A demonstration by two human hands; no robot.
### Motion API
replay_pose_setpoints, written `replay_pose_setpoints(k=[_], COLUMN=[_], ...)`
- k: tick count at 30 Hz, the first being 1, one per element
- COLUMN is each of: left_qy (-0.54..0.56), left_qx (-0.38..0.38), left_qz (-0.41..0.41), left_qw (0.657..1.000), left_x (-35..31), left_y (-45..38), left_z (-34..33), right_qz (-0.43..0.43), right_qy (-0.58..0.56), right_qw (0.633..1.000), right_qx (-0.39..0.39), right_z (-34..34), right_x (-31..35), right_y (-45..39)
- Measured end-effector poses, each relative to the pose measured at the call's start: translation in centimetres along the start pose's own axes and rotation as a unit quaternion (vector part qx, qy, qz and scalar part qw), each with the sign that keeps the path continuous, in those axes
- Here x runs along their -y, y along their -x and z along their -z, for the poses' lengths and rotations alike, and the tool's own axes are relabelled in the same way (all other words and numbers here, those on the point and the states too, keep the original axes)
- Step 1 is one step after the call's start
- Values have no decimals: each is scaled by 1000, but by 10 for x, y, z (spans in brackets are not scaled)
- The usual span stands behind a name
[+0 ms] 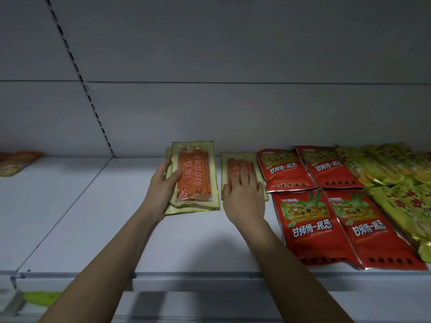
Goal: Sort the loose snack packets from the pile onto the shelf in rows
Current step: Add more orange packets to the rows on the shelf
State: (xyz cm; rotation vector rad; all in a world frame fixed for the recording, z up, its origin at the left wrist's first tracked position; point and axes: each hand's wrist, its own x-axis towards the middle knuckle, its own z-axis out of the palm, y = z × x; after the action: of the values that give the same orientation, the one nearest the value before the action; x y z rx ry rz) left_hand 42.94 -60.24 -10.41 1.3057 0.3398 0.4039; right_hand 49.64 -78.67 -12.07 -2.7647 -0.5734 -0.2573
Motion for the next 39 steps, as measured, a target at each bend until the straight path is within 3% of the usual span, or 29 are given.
replay_pose_setpoints(k=[4, 8, 11, 13, 15, 17, 19, 21, 23, 26, 30, 39], left_qy=[3, 12, 10, 8, 20, 9, -23, 11, 67, 46, -19, -36], left_qx=[7, 6, -11, -14, -22, -50, -92, -125, -124, -86, -37, -12], left_qz=[0, -11, -28, -27, -17, -26, -50, -50, -34, -29, -19, -7], left_qw=[1000, 1000, 1000, 1000, 999, 998, 994, 991, 989, 995, 999, 999], left_x=[1, -1, -1, -4, -11, -19, -23, -23, -22, -21, -20, -22], left_y=[-3, -3, 0, 4, 6, 5, 4, 2, 0, -4, -1, 4], left_z=[2, 1, 1, 3, 13, 35, 67, 94, 105, 101, 94, 94], right_qz=[-3, 38, 75, 71, 48, 20, 18, 55, 102, 158, 170, 163], right_qy=[-9, -153, -286, -329, -345, -337, -243, -109, -68, -39, -38, -59], right_qw=[1000, 978, 953, 942, 937, 940, 967, 984, 982, 984, 985, 985], right_qx=[-3, -134, -69, -22, -23, -43, -77, -130, -146, -69, -7, 6], right_z=[0, 16, 26, 22, 18, 17, 14, 6, -3, -17, -19, -15], right_x=[0, 11, 37, 54, 66, 73, 74, 73, 73, 75, 73, 73], right_y=[0, 4, 15, 19, 13, 1, -7, -8, -2, 8, 11, 14])
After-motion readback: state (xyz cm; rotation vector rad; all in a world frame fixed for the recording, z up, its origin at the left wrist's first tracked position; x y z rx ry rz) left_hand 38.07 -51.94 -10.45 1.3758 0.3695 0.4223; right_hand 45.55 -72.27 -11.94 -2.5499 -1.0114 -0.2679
